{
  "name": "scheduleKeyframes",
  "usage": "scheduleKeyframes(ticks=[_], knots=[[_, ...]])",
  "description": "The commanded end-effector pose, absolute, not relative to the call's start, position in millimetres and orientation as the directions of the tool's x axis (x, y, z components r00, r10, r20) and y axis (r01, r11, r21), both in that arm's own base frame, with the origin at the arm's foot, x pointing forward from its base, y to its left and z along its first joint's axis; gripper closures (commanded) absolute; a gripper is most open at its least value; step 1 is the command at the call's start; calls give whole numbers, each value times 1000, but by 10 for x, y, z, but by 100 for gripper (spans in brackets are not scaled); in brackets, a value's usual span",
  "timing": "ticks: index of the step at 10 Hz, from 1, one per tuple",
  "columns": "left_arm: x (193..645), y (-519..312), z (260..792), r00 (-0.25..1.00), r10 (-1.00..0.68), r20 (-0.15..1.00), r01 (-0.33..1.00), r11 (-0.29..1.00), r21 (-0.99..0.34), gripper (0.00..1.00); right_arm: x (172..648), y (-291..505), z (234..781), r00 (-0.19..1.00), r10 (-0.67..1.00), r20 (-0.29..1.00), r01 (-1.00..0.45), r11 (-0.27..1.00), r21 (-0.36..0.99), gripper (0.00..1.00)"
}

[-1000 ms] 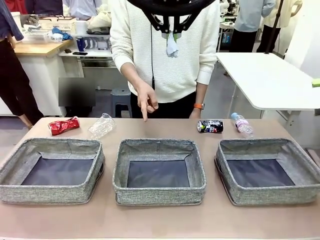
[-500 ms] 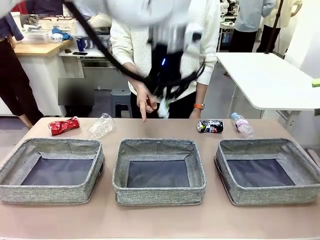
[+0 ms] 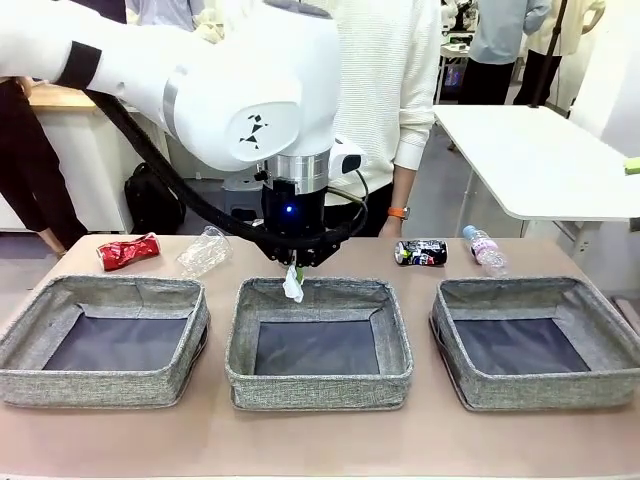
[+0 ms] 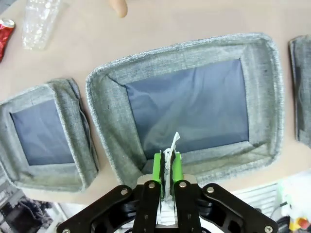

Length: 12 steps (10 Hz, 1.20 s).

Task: Sort the waste into the appropriate baskets.
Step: Place the picked waste into the Fabric basket indicated by the person.

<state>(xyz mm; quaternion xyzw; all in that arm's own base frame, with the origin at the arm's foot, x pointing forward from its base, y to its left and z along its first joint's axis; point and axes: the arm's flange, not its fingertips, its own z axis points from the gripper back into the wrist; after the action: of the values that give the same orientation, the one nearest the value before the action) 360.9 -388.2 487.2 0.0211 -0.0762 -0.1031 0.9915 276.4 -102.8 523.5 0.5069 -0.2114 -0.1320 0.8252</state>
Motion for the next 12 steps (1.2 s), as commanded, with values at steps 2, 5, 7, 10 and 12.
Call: scheduleKeyframes(ticks=[2, 5, 7, 10, 12], knots=[[3629, -3871, 4974, 968, -204, 144, 203, 979, 25, 53, 2776, -1037, 5236, 873, -424, 241, -34, 441, 897, 0], [3632, -3876, 5021, 968, -202, 153, 200, 979, 23, 0, 2776, -1037, 5236, 873, -424, 241, -34, 441, 897, 0], [3638, -3861, 5044, 969, -192, 154, 192, 981, 10, 0, 2776, -1037, 5236, 873, -424, 241, -34, 441, 897, 0], [3668, -3779, 5166, 966, -209, 152, 216, 976, -31, 0, 2776, -1037, 5236, 873, -424, 241, -34, 441, 897, 0], [3817, -3109, 5613, 961, -253, 116, 275, 929, -250, 0, 2776, -1037, 5236, 873, -424, 241, -34, 441, 897, 0]])
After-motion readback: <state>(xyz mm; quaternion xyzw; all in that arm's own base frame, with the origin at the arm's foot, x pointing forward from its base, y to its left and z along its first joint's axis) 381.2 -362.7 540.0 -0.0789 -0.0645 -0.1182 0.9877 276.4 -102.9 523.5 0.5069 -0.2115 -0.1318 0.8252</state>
